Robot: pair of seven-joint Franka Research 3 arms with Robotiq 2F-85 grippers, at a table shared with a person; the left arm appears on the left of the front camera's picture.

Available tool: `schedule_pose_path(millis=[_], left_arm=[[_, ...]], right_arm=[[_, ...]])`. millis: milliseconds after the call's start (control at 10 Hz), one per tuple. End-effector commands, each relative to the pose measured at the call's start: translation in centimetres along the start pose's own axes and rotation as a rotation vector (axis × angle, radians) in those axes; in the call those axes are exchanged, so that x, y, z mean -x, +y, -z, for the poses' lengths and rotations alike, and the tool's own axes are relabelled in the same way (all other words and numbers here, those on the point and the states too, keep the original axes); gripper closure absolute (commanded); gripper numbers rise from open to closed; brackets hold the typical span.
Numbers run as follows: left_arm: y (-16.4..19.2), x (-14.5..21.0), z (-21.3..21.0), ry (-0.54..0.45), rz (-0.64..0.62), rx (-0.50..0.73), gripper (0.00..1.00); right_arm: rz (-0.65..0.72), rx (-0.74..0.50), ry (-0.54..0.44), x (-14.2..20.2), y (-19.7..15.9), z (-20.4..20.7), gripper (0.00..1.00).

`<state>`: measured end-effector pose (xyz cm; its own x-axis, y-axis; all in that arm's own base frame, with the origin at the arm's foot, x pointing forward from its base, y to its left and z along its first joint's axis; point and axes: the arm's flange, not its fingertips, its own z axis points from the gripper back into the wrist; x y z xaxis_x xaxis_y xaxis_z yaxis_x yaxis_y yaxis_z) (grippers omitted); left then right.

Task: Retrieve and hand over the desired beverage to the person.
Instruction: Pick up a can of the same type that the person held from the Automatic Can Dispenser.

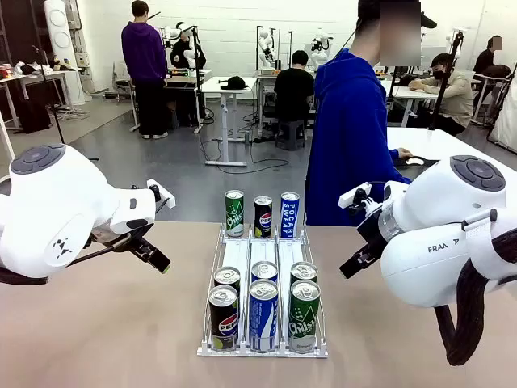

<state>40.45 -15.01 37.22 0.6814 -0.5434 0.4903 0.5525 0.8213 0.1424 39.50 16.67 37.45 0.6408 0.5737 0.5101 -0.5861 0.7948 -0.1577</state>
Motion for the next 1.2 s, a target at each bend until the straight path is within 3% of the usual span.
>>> schedule_pose_path(millis=[0,1100], left_arm=[[-0.01,0.0,0.0,0.0,0.0,0.0,0.0],[-0.01,0.0,0.0,0.0,0.0,0.0,0.0]], right_arm=[[0.0,0.0,0.0,0.0,0.0,0.01,0.0],[0.0,0.0,0.0,0.0,0.0,0.01,0.0]])
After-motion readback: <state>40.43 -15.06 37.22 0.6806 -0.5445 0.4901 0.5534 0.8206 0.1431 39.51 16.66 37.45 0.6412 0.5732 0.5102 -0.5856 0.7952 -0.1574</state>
